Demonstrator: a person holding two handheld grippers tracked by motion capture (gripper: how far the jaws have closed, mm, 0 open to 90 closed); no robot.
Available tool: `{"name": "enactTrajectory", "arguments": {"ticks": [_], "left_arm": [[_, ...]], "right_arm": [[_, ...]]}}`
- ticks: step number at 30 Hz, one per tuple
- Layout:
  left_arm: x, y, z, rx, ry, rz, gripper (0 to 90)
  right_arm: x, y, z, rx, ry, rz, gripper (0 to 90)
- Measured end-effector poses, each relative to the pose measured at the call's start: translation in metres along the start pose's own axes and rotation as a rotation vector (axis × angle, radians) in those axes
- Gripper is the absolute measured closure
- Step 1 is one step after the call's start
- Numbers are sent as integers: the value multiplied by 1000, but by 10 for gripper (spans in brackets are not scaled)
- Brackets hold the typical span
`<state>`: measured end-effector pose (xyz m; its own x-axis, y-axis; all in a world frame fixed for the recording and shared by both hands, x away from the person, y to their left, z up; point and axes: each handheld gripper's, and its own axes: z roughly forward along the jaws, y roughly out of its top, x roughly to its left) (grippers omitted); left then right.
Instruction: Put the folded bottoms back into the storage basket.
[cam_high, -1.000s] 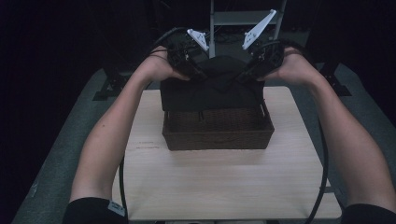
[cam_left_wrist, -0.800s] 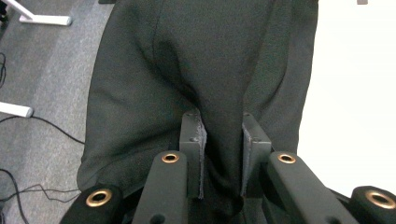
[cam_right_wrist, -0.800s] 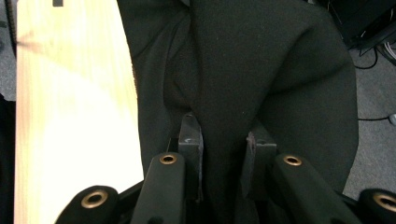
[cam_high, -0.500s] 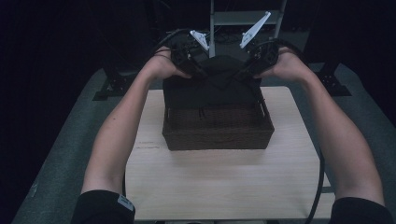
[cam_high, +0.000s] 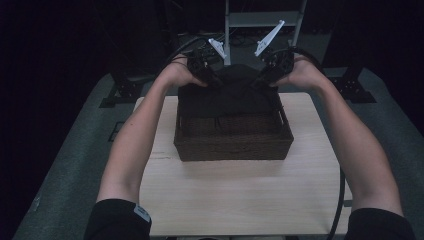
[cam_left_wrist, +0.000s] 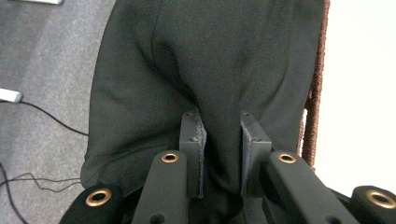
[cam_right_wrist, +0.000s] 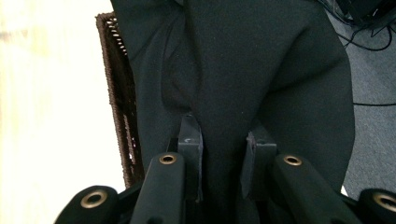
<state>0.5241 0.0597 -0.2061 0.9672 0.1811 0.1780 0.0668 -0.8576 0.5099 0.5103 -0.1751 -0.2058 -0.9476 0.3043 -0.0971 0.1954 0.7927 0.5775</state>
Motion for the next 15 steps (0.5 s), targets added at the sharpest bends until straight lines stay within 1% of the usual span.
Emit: {"name": "enactTrajectory", "arguments": {"ticks": [3, 5, 7, 8, 10, 15], "left_arm": [[1, -1, 6, 8, 1, -11, 749], [2, -1, 10, 21, 1, -5, 749], [2, -2, 16, 26, -4, -18, 748], [3, -2, 18, 30, -7, -14, 748], [1, -4, 23, 32, -13, -26, 749], [2, -9, 32, 33, -12, -37, 749]], "right_arm": [[-2, -2, 5, 9, 2, 7, 724], [-4, -4, 8, 13, 7, 14, 724], [-6, -7, 12, 14, 12, 26, 724], [-7, -8, 14, 16, 15, 25, 724], [-8, -10, 17, 30, 19, 36, 724], [-12, -15, 26, 36, 31, 44, 724]]}}
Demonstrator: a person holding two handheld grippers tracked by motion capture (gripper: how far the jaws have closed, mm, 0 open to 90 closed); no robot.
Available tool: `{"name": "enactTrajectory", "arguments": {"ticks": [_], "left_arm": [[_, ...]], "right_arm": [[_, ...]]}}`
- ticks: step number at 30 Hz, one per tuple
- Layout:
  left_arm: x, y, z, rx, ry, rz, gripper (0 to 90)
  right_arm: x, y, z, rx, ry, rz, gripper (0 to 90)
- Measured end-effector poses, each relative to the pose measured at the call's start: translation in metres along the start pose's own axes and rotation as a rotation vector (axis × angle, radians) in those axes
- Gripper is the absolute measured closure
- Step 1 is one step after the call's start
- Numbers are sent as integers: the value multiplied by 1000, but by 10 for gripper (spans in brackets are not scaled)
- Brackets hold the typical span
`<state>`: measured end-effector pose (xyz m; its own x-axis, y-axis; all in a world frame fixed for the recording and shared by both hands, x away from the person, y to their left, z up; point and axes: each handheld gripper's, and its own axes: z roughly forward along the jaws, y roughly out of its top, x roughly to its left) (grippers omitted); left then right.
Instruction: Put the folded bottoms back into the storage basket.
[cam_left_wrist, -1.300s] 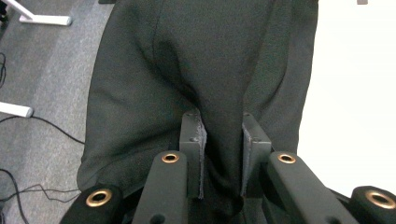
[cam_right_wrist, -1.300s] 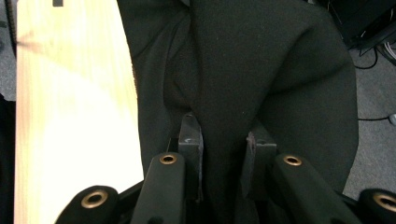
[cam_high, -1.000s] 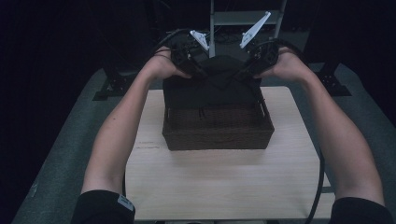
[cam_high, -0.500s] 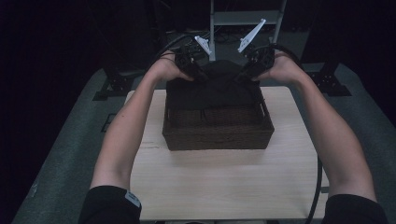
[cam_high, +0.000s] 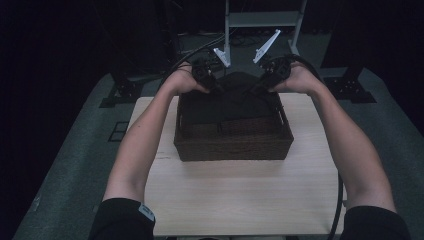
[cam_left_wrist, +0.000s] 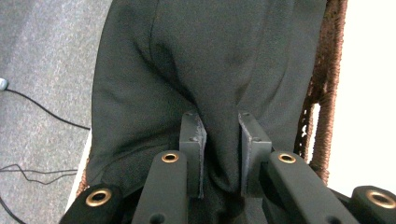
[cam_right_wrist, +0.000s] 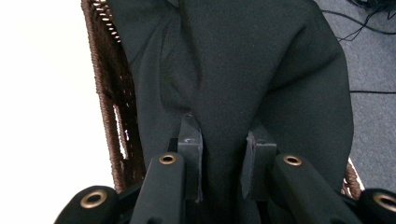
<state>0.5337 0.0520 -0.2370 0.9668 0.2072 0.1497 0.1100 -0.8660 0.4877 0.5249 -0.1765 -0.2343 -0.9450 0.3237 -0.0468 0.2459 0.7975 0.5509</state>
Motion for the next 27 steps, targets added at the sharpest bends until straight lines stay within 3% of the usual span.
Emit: {"name": "enactTrajectory", "arguments": {"ticks": [14, 20, 27], "left_arm": [[1, -12, 22, 24, -11, -25, 749], [1, -13, 28, 46, -5, -17, 749], [-1, -18, 42, 43, -20, -30, 749]], "right_arm": [[-4, -6, 23, 32, 21, 7, 724], [-6, -13, 32, 16, 32, 21, 723], [-6, -16, 38, 48, 32, 21, 723]]}}
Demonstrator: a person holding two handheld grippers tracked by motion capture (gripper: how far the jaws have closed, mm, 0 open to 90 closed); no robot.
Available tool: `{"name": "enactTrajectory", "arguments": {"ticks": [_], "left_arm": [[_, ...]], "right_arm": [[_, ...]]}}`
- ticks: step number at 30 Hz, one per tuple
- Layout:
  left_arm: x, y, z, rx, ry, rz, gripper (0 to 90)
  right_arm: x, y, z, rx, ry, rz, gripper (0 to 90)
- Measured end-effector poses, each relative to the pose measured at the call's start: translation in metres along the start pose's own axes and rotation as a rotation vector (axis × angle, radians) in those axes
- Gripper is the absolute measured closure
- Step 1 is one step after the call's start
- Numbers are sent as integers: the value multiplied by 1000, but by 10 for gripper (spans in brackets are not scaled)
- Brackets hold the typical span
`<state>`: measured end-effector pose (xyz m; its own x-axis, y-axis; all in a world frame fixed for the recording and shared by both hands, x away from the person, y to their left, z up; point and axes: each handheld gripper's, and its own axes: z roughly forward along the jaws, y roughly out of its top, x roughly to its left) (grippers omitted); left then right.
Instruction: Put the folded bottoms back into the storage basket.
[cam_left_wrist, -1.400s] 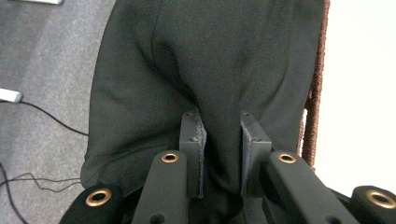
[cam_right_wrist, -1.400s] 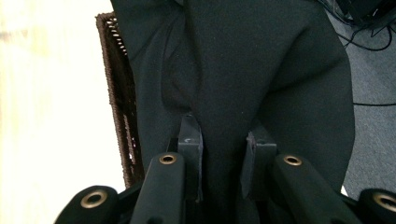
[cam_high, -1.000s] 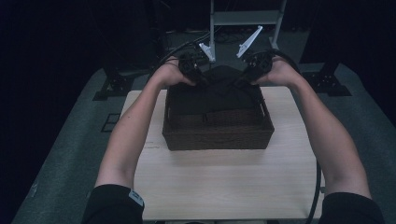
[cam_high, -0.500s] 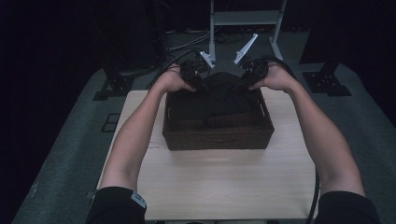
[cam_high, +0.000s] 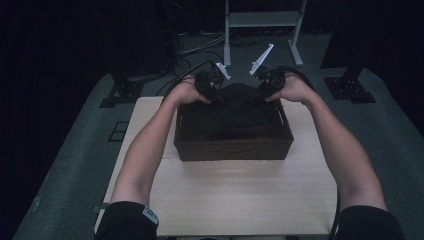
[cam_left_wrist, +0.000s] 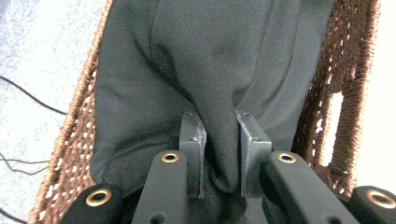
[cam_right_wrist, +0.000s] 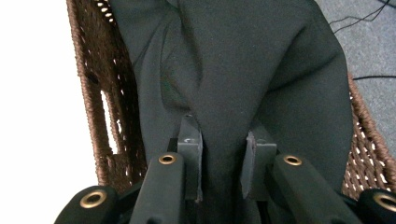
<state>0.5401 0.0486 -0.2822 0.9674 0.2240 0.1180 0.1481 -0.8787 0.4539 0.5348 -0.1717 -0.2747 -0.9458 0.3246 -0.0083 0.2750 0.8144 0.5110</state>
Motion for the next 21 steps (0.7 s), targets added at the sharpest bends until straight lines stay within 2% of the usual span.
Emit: {"name": "enactTrajectory", "arguments": {"ticks": [2, 6, 10, 15, 21], "left_arm": [[-1, 0, 3, 11, 1, 1, 749], [-2, -2, 6, 17, 12, 6, 749], [-3, -7, 12, 10, -1, -6, 750], [-6, -11, 21, 27, 1, -4, 750], [-6, -15, 28, 32, -20, -34, 751]], "right_arm": [[0, -1, 3, 14, 4, 0, 722], [0, -5, 9, 1, 10, 14, 722], [1, -10, 15, -2, 17, 25, 722], [2, -13, 25, 9, 25, 25, 722], [3, -14, 31, 28, 26, 23, 722]]}}
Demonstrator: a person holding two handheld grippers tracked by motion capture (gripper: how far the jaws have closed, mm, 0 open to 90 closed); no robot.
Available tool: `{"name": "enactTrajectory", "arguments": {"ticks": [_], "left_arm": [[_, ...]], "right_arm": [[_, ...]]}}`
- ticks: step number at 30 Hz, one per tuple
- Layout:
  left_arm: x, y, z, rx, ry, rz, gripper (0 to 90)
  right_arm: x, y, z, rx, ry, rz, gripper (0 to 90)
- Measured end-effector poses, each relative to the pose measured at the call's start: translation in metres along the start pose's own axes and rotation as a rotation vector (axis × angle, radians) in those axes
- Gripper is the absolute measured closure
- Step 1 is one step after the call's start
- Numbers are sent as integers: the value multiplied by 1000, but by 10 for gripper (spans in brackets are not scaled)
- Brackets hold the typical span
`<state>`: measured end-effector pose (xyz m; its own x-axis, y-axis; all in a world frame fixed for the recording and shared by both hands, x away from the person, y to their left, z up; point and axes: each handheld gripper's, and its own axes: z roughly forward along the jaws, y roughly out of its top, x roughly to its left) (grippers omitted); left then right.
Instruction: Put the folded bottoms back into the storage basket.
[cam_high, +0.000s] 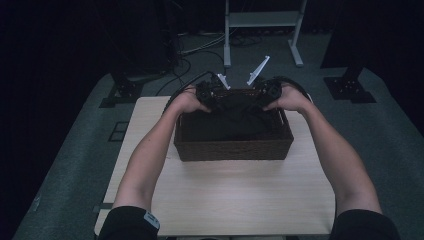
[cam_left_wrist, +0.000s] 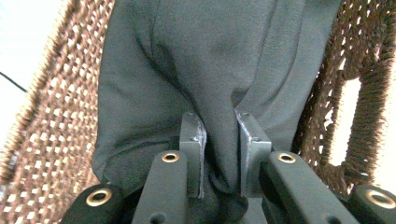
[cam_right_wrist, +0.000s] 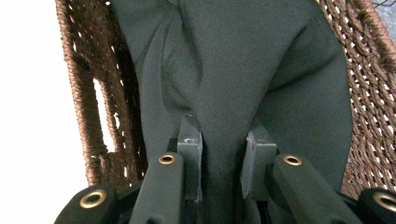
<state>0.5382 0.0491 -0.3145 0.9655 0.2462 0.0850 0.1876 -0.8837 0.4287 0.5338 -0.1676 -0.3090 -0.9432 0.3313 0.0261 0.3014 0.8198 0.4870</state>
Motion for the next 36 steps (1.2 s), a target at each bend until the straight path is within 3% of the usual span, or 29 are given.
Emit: {"name": "enactTrajectory", "arguments": {"ticks": [11, 27, 36], "left_arm": [[0, -6, 10, 4, 8, -4, 751], [-2, -13, 26, 7, 2, -15, 751], [-4, -15, 35, 12, 10, -17, 751]], "right_arm": [[-1, 0, 11, 18, 13, 9, 722], [-1, -14, 27, -4, 30, 30, 721], [-1, -17, 35, 17, 27, 38, 720]]}}
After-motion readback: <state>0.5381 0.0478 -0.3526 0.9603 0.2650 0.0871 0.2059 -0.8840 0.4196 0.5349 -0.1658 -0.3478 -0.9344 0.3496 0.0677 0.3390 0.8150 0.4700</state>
